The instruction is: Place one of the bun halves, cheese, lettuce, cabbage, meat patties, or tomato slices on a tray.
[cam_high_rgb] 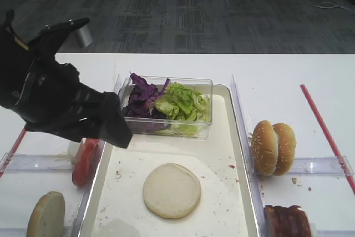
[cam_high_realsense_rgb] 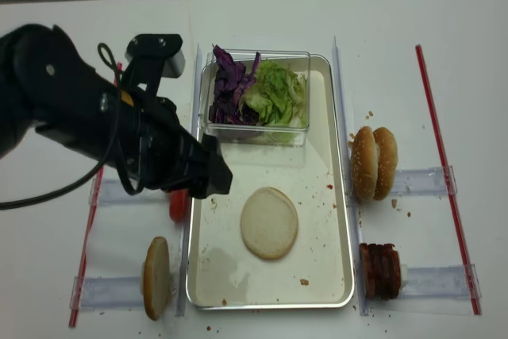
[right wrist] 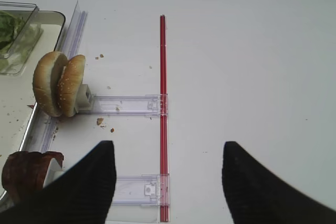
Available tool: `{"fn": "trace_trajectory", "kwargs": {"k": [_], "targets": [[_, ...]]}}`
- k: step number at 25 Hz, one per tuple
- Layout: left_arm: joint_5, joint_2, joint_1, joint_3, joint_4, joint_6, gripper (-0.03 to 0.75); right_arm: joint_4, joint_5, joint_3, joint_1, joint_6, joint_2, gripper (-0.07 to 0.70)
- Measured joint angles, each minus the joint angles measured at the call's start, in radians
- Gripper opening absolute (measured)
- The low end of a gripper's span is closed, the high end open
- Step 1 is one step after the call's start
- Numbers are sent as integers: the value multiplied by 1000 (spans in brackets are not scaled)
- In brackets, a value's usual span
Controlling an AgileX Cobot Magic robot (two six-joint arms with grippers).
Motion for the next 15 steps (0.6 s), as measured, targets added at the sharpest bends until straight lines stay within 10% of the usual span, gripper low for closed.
{"fn": "trace_trajectory", "kwargs": {"k": [15], "targets": [[119,0,0,0,465,-301,613,0,0,0,0,-2,0,482]]}}
